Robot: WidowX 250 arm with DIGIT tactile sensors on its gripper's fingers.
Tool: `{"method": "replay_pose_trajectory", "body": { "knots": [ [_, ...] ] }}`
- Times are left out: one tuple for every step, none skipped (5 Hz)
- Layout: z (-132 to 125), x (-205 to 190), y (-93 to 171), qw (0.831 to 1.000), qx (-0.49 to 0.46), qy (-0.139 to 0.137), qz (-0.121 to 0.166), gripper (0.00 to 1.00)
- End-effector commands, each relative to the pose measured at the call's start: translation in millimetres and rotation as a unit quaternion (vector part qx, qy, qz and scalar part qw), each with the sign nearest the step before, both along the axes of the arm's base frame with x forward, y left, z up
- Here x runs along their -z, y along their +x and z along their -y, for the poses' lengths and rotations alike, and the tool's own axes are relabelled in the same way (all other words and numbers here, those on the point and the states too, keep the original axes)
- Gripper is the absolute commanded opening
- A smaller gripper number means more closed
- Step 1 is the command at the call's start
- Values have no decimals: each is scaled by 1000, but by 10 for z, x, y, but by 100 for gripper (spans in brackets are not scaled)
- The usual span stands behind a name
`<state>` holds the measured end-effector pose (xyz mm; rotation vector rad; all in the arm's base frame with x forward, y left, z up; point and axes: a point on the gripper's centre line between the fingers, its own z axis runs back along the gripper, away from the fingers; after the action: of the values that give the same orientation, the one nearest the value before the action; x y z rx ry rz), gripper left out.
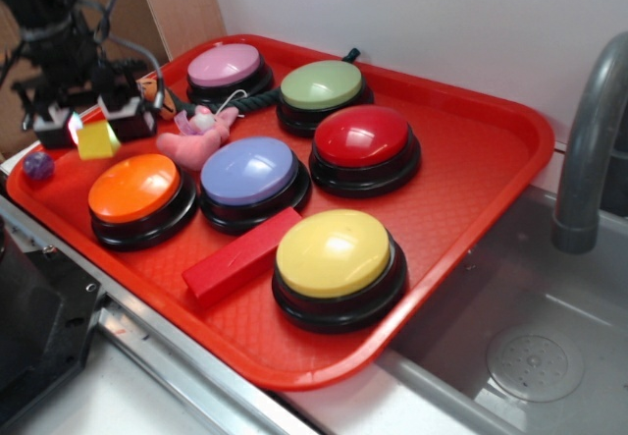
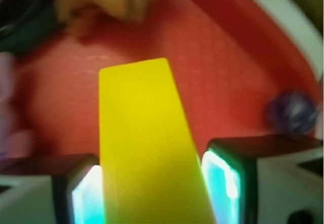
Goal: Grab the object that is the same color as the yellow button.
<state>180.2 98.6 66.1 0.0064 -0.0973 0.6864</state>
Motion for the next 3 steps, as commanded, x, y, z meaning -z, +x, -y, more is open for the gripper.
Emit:
{"method": "replay_pose_trajectory", "body": {
  "knots": [
    [386,-766,326,985,169,-6,23,0],
    [723,-925,525,969,243,-15,40,0],
    [914,-932,608,954,293,-43,45,0]
  ]
}}
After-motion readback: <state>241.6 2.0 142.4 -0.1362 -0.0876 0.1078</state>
